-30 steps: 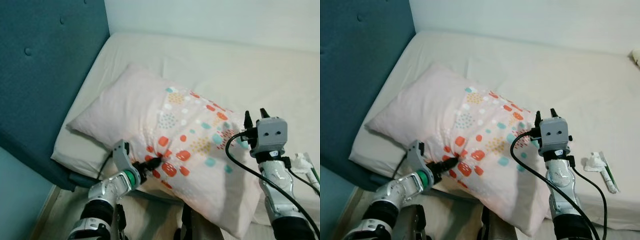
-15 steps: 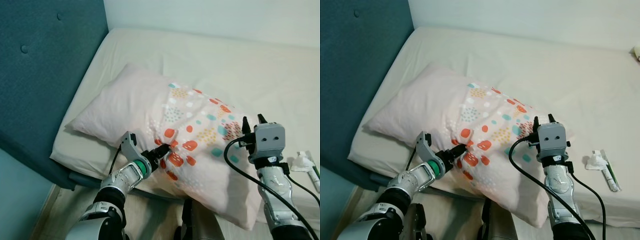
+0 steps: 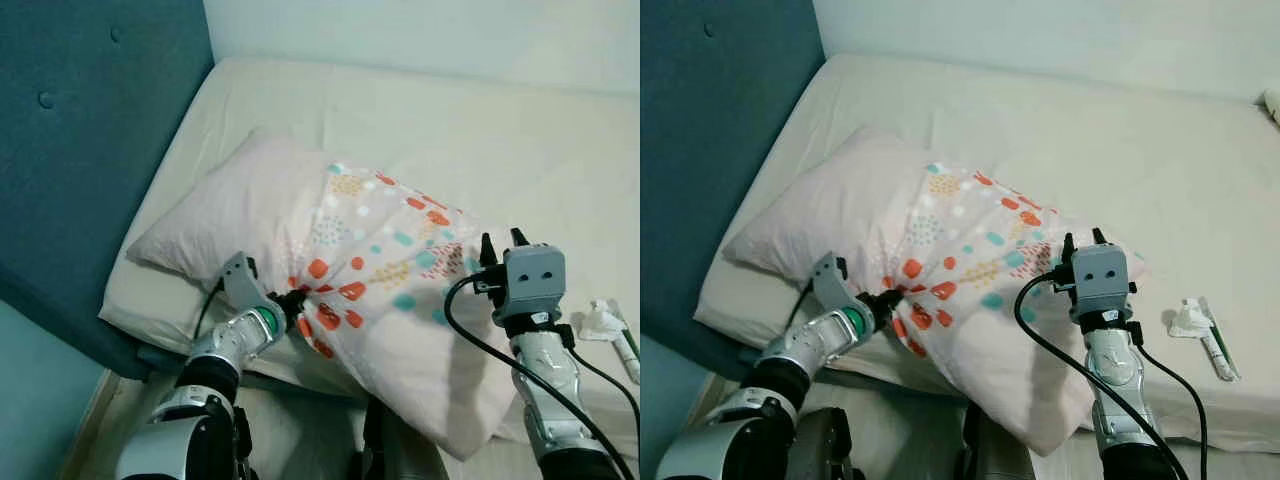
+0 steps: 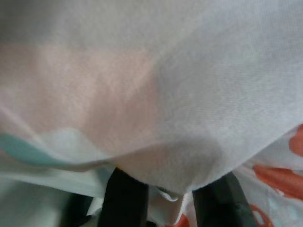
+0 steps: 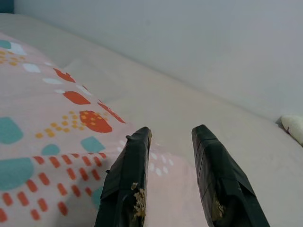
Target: Clean up the room
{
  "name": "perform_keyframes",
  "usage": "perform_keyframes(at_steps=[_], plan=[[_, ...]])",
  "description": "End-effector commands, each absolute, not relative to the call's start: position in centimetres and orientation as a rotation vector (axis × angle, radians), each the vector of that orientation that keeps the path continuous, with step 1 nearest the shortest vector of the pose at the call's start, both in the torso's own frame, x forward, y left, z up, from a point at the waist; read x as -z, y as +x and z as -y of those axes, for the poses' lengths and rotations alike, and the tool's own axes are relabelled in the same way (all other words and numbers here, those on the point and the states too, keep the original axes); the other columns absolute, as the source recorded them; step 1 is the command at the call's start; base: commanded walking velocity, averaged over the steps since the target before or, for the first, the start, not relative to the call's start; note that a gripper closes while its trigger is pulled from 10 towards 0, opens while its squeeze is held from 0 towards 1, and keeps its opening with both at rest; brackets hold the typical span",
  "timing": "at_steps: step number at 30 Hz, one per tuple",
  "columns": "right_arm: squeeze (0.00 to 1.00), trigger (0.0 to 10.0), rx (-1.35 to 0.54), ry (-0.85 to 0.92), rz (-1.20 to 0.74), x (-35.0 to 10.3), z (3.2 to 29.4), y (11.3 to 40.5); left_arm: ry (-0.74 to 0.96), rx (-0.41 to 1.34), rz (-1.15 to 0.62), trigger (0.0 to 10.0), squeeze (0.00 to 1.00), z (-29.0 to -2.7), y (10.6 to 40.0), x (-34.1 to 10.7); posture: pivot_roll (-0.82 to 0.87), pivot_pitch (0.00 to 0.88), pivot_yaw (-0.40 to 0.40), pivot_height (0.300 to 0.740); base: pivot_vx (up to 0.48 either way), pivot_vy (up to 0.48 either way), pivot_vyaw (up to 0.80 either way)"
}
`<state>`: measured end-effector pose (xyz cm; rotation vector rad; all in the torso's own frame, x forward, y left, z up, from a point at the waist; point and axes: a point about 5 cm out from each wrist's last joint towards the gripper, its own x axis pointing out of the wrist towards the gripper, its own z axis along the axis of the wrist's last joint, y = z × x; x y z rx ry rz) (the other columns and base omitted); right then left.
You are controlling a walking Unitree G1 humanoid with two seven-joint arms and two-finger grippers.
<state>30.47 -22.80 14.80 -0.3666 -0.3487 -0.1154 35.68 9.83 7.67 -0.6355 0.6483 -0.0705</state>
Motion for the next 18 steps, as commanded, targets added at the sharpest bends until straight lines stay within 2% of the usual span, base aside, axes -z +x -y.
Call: perform_keyframes(at_steps=[1,3,4,6,10,11,12,15,18], plan=[[0.00,10.0,0.128,-0.350,0.314,-14.0,22.9,30.4,-0.541,0.034,-0.624,0.0,0.00,-11.0,35.8,-7.9,-0.03,0.145,0.053,0.610,0.000,0.000,0.00],[0.00,10.0,0.129,-0.347,0.315,-14.0,22.8,30.5,-0.311,0.056,-0.422,0.0,0.00,-11.8,36.6,-11.0,-0.02,0.143,0.058,0.610,0.000,0.000,0.00],[0.00,10.0,0.129,-0.347,0.315,-14.0,22.8,30.5,-0.311,0.056,-0.422,0.0,0.00,-11.8,36.6,-11.0,-0.02,0.143,0.058,0.610,0.000,0.000,0.00],[0.00,10.0,0.128,-0.346,0.315,-14.0,22.7,30.6,-0.182,0.173,-0.229,0.0,0.00,-11.0,36.8,-15.0,-0.02,0.143,0.058,0.610,0.000,0.000,0.00],[0.00,10.0,0.127,-0.346,0.315,-14.0,22.7,30.6,-0.165,0.196,-0.207,0.0,0.00,-10.7,36.7,-15.6,-0.02,0.143,0.058,0.610,0.000,0.000,0.00],[0.00,10.0,0.127,-0.345,0.315,-14.0,22.6,30.8,0.013,0.362,0.006,0.0,0.00,-9.3,35.9,-19.5,0.00,0.132,0.061,0.610,0.000,0.000,0.00],[0.00,10.0,0.126,-0.344,0.316,-14.0,22.6,31.0,0.095,0.430,0.103,0.0,0.00,-8.6,35.7,-21.4,0.00,0.125,0.064,0.610,0.000,0.000,0.00],[0.00,10.0,0.123,-0.345,0.316,-14.0,22.5,31.2,0.187,0.482,0.196,0.0,0.00,-8.0,35.6,-23.4,0.00,0.121,0.066,0.610,0.000,0.000,0.00],[0.00,10.0,0.101,-0.335,0.318,-14.1,22.1,31.4,0.289,0.458,0.275,0.0,0.00,-7.6,36.7,-25.3,0.00,0.114,0.072,0.610,0.000,0.000,0.00]])
